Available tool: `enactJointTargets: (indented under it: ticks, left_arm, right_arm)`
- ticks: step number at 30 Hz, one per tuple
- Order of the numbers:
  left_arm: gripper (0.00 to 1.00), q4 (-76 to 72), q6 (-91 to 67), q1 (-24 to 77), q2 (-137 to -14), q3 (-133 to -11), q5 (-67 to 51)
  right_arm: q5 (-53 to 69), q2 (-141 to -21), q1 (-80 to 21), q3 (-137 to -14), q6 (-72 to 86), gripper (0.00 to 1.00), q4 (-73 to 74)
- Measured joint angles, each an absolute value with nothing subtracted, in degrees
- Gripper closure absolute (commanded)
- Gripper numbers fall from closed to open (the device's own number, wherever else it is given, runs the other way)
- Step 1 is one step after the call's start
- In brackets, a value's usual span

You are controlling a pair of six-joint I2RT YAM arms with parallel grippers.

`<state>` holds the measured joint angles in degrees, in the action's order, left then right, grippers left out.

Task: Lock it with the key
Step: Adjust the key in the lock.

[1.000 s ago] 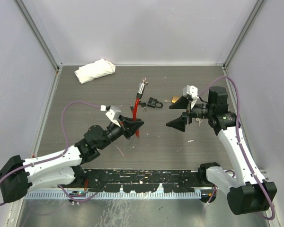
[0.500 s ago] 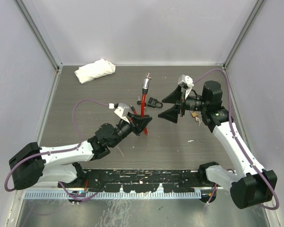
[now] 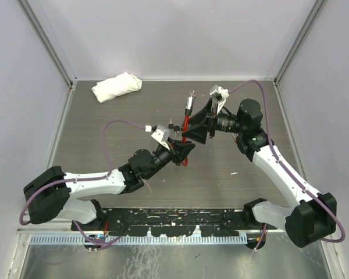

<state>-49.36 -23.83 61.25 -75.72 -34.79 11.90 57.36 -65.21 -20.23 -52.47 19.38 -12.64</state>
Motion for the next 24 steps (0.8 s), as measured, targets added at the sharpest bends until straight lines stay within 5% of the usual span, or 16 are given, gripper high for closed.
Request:
enactJointTargets:
  ticks: [9,14,18,24]
  left_arm:
    - [1.00,-49.5,-21.5,62.7,-79.0,-36.8,13.0]
    - [0.99,-49.2,-21.3,62.9,-80.0,-37.9,14.2]
    - [0.70,-48.7,-21.4,62.9,-81.1,-38.2,14.8]
    - [0.48,-50.8,-23.0,62.9,-77.6,-35.3,14.8]
  right_arm:
    - [50.9,-66.9,-22.5,-52.1,21.8,0.49,-15.0]
    - [48.7,-66.9,-23.1,-51.4,21.2,0.89,-14.1]
    - [48.6,-66.5,-23.6,-51.8,18.3,0.98,-11.0]
    - [48.2,-66.4,-23.5,-57.6,6.7,0.99,3.0]
